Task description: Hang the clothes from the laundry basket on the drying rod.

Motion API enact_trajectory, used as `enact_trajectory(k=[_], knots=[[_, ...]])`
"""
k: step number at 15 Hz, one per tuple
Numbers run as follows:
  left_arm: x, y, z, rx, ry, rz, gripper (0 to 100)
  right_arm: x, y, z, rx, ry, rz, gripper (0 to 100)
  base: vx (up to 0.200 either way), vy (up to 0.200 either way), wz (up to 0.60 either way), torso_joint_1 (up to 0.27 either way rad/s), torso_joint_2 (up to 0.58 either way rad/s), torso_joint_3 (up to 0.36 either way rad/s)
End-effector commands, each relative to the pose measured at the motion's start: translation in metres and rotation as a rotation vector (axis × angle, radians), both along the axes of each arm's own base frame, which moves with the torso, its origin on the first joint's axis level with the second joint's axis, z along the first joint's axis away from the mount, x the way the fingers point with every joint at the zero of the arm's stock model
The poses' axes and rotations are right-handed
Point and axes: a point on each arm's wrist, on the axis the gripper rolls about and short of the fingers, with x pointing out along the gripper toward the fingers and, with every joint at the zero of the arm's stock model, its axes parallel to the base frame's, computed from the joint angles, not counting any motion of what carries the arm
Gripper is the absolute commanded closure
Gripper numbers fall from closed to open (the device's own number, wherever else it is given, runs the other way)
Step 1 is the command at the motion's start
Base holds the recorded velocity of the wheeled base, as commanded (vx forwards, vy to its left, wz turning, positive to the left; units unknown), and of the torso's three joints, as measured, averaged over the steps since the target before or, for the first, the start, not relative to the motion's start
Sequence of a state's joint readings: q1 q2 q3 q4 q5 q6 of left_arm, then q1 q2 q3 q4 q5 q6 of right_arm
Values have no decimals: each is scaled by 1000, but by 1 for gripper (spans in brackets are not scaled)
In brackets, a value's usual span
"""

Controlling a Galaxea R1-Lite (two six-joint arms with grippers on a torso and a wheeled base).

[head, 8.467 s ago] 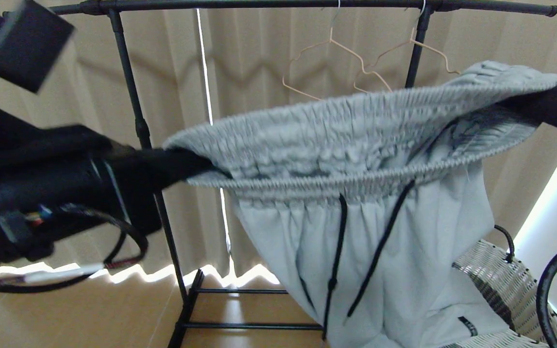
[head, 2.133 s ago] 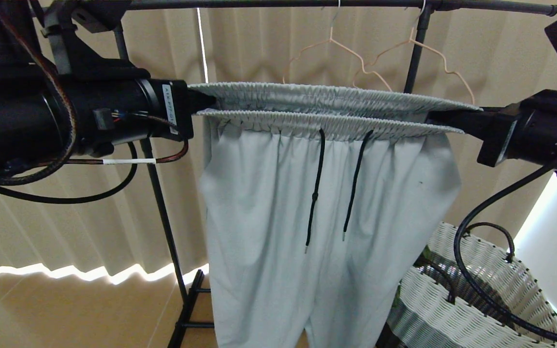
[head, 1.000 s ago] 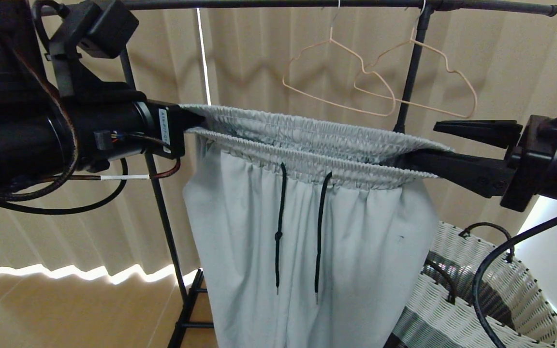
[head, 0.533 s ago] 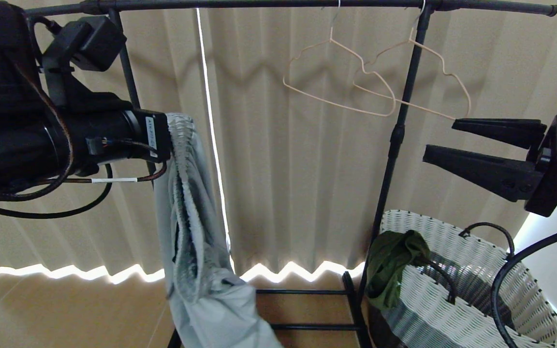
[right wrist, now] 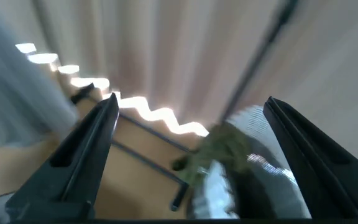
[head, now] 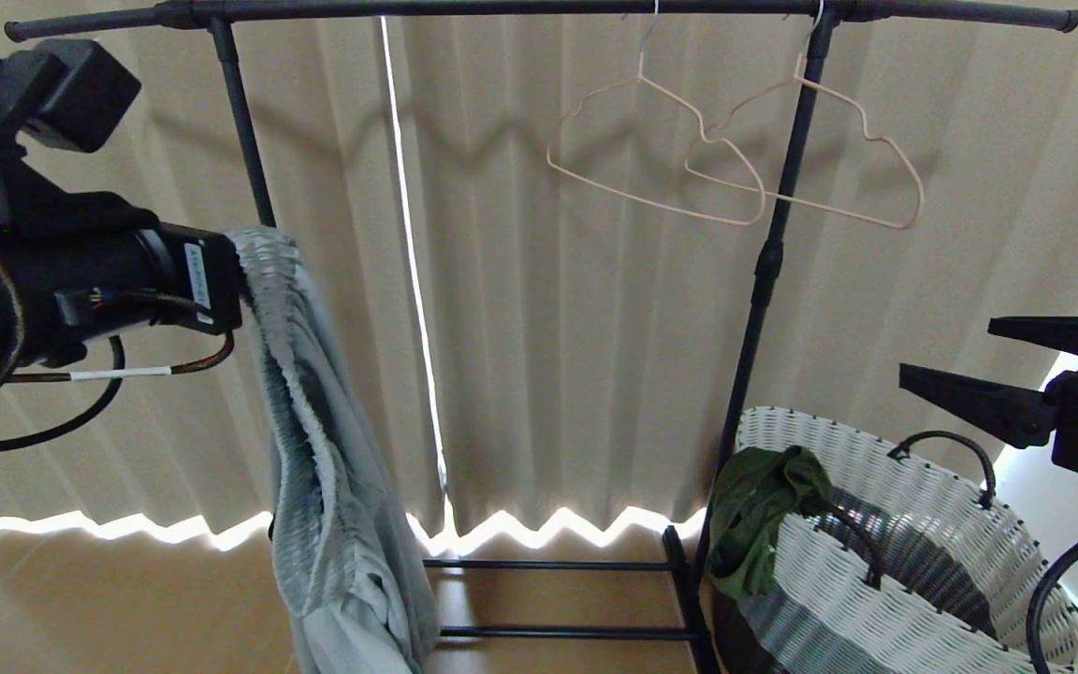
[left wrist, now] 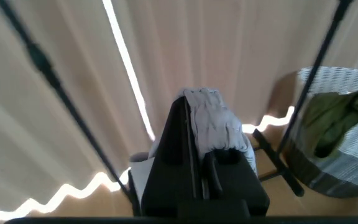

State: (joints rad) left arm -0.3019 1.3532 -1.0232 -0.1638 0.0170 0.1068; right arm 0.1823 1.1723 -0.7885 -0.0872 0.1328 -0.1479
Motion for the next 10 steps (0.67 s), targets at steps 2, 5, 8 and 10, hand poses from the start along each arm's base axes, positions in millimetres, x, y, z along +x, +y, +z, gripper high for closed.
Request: enact_trajectory(k=[2,5,8,10], knots=[[-22,23,-10,2,9,70,100,-8,-11,-13,-80,16,-151,0,0,0,0,0,0,0],[-36,36,-12,-1,-2,122,100,-23,-16,-27,-174,16,-184,0,0,0,0,0,0,0],[-40,39,-9,-6,-20,135,100,-24,-20,-29,-184,14,-214,0,0,0,0,0,0,0],[-40,39,-10,-3,-16,133,100,-24,-24,-35,-224,-16,-225,0,0,0,0,0,0,0]])
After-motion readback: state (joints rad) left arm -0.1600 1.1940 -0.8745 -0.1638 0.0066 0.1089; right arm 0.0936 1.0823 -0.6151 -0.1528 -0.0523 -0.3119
